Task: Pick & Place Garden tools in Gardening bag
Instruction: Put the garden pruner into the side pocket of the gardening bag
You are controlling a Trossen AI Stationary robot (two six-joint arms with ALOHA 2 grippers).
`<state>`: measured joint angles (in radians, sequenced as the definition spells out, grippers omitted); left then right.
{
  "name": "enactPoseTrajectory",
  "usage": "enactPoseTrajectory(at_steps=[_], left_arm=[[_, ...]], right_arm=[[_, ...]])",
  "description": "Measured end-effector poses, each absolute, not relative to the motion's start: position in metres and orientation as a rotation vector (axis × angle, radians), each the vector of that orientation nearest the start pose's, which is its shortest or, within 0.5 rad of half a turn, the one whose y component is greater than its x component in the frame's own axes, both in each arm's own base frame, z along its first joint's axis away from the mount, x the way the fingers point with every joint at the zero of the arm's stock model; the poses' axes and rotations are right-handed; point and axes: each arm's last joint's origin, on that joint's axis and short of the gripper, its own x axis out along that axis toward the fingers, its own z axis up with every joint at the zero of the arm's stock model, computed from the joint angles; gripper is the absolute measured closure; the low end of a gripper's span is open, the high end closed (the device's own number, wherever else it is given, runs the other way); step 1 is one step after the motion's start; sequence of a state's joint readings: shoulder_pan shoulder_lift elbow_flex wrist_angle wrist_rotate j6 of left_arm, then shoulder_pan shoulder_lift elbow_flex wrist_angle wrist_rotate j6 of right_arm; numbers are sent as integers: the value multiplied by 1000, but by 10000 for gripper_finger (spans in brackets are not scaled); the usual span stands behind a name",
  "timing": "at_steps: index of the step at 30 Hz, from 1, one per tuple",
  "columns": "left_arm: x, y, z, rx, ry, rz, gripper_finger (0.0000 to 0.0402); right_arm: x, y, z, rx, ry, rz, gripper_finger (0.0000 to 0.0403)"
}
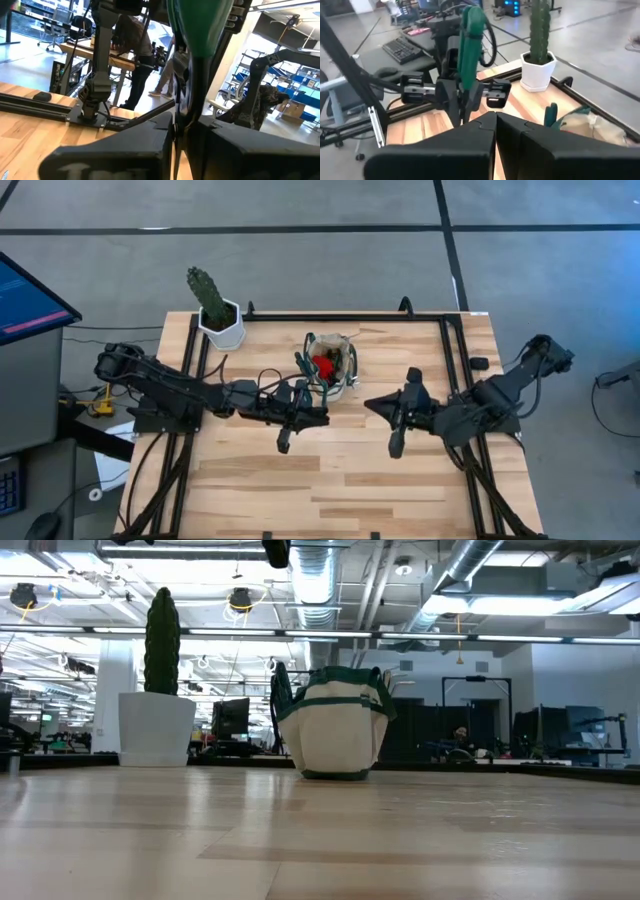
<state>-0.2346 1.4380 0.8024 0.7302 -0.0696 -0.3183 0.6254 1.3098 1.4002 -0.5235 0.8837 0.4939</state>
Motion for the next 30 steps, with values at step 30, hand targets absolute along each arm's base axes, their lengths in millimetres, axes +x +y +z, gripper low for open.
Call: enactPoseTrajectory(at_steps=[30], left_arm=[[306, -71, 277, -331, -60, -179, 392]], right_arm=[[241, 68, 346, 460, -173, -34, 363]])
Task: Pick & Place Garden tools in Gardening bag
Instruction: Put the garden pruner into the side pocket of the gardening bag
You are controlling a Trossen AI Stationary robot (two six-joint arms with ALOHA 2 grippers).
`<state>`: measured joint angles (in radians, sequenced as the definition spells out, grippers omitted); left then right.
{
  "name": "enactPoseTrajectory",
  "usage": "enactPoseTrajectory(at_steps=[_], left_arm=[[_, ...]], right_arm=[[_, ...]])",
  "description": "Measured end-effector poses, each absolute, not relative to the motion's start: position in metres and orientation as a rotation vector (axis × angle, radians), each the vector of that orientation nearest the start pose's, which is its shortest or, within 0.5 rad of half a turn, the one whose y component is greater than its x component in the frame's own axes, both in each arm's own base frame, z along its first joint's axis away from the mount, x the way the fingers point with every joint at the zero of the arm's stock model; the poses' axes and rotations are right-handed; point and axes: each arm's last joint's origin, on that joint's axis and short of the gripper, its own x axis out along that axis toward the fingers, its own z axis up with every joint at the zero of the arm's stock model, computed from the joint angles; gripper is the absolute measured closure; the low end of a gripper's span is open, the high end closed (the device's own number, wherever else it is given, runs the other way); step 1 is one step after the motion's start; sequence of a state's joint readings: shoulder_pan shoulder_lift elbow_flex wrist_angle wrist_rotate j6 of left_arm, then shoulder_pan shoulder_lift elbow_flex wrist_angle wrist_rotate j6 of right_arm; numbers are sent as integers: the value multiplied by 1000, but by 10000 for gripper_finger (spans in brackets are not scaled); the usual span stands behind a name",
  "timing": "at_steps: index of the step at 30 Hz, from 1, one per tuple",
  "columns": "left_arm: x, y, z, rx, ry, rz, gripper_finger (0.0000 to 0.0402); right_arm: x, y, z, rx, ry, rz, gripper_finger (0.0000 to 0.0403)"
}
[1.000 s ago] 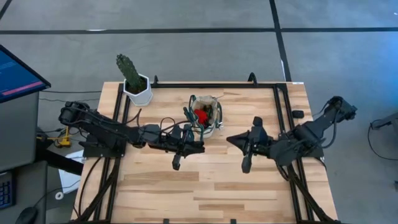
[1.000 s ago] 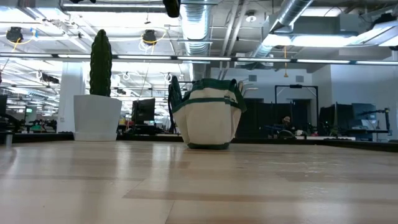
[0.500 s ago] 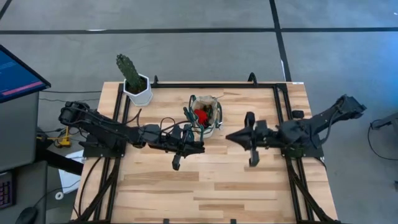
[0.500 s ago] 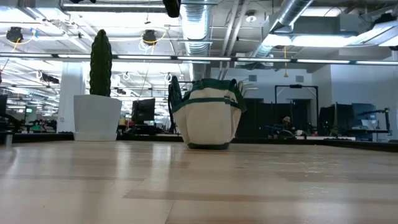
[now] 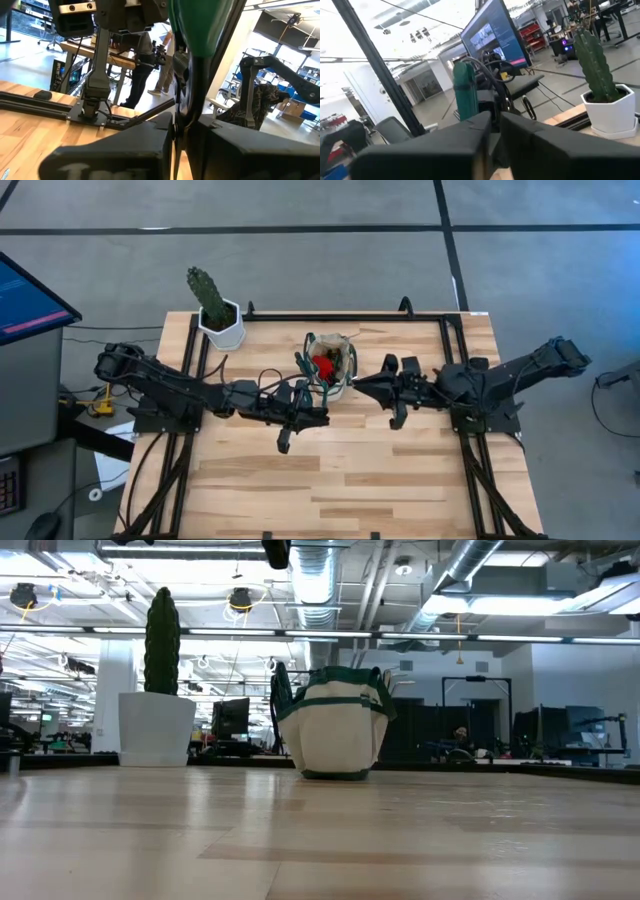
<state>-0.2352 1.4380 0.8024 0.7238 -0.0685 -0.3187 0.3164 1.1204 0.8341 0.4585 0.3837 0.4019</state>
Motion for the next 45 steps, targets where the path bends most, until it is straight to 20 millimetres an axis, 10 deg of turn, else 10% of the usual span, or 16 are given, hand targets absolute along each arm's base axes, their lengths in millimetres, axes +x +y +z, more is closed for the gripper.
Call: enactPoseTrajectory(at_steps=[15, 45], left_arm=[[306, -71, 275, -330, -48, -161, 392], [309, -60, 271, -377, -17, -81, 393]], right_arm=[[283, 65, 344, 515, -132, -57, 171], [305, 71, 355, 429, -77, 32, 233]])
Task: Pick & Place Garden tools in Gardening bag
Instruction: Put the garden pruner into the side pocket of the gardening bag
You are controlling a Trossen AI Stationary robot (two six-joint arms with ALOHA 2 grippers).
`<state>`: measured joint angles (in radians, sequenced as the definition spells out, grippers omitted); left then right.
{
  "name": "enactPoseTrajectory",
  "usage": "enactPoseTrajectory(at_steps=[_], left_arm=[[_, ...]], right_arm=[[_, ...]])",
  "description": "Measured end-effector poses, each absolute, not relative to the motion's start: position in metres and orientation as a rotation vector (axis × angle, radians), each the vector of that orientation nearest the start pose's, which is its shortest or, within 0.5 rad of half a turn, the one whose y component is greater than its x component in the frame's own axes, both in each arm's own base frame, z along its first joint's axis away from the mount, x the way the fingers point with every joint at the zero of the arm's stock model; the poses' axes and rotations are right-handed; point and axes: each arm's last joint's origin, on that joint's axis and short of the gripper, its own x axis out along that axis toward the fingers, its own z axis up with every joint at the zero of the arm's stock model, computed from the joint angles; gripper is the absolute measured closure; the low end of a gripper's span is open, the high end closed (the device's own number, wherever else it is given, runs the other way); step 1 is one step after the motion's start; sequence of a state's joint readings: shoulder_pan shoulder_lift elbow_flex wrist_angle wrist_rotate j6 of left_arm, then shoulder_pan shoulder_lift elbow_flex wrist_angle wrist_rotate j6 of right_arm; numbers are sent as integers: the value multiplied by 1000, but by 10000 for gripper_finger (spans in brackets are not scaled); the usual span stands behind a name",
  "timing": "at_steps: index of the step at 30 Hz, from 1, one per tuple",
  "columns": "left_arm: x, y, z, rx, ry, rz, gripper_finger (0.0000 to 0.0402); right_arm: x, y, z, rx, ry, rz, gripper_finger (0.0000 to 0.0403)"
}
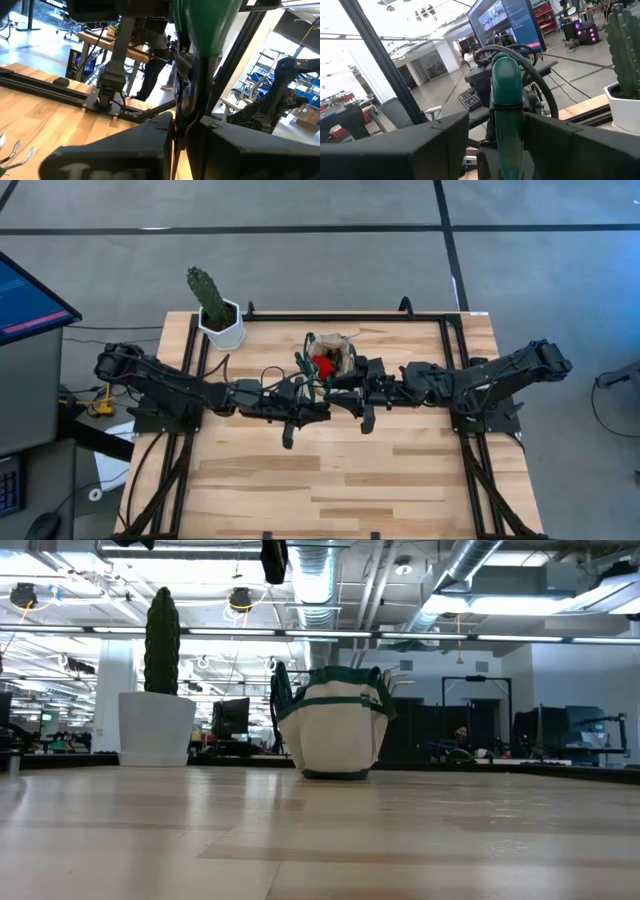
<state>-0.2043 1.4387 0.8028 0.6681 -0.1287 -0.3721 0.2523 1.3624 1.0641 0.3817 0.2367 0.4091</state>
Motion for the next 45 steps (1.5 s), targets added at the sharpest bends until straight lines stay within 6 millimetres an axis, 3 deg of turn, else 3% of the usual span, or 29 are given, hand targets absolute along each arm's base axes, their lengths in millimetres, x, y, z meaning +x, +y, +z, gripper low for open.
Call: enactPoseTrajectory(at_steps=[16, 25, 37, 45], left_arm=[[309, -59, 271, -380, -21, -76, 393], [309, -59, 272, -381, -21, -75, 388], [309, -59, 274, -455, -42, -82, 309], [308, -59, 275, -463, -43, -87, 218]], right_arm=[[306, 67, 355, 427, -80, 6, 327], [305, 67, 355, 425, -83, -9, 341], [305, 67, 357, 411, -106, 4, 346], [305, 68, 357, 410, -103, 28, 346]])
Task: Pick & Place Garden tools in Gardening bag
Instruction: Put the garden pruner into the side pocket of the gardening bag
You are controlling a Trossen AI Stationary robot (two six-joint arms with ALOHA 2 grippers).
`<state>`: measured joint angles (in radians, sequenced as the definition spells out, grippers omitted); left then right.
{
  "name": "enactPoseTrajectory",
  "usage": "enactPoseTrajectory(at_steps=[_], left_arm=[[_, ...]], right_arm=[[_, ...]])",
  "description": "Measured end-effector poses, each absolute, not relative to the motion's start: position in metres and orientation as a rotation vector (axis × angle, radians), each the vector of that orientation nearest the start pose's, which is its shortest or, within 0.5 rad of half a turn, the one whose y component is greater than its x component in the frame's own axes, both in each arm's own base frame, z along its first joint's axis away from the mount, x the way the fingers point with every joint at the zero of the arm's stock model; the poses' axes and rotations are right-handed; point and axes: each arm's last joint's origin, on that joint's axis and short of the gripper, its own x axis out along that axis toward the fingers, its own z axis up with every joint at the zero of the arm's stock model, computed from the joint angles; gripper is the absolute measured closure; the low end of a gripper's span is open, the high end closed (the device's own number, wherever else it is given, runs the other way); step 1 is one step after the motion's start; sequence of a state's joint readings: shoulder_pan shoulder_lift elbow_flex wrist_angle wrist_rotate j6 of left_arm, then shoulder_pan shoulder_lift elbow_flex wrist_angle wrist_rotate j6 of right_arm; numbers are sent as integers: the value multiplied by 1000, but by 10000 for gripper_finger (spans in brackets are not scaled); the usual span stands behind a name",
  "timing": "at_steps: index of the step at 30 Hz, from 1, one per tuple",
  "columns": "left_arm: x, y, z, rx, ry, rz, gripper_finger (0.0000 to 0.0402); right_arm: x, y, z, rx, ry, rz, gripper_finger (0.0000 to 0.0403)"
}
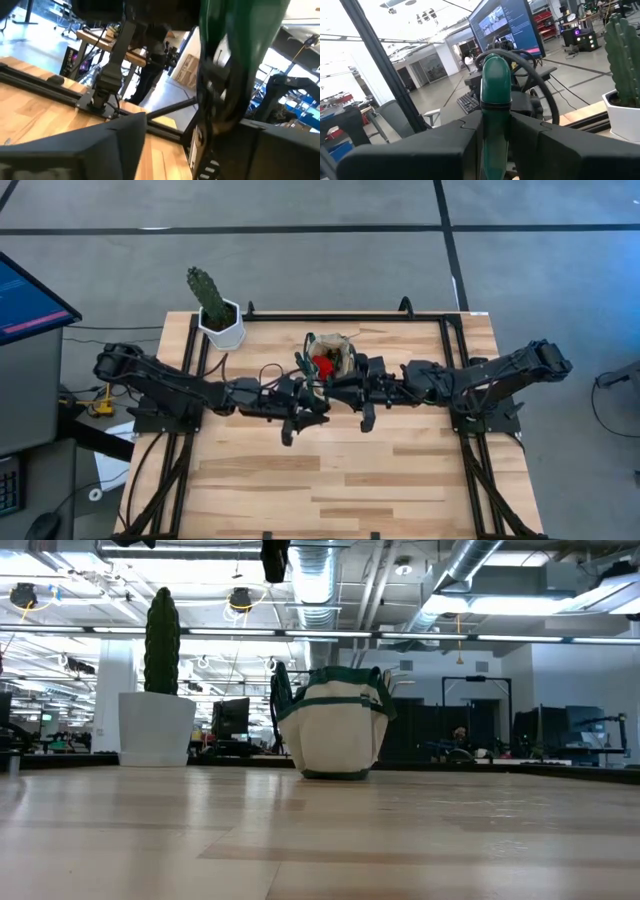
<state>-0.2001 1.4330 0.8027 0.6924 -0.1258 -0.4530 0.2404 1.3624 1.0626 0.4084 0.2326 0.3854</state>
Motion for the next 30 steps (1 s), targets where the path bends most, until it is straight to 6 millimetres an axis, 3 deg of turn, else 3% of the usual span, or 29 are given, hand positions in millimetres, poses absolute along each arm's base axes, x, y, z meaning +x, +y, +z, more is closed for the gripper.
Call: enactPoseTrajectory(at_steps=[8, 14, 19, 30], left_arm=[[292, -56, 300, -430, -130, -104, 165], [272, -52, 320, -417, -156, -125, 171], [248, -48, 323, -399, -162, -152, 195], [207, -40, 341, -421, -287, -178, 242]], right_arm=[[304, 68, 358, 391, -102, 31, 346], [294, 66, 369, 340, -142, 33, 346], [283, 69, 378, 266, -150, 47, 346], [321, 73, 326, 231, 63, 18, 346]])
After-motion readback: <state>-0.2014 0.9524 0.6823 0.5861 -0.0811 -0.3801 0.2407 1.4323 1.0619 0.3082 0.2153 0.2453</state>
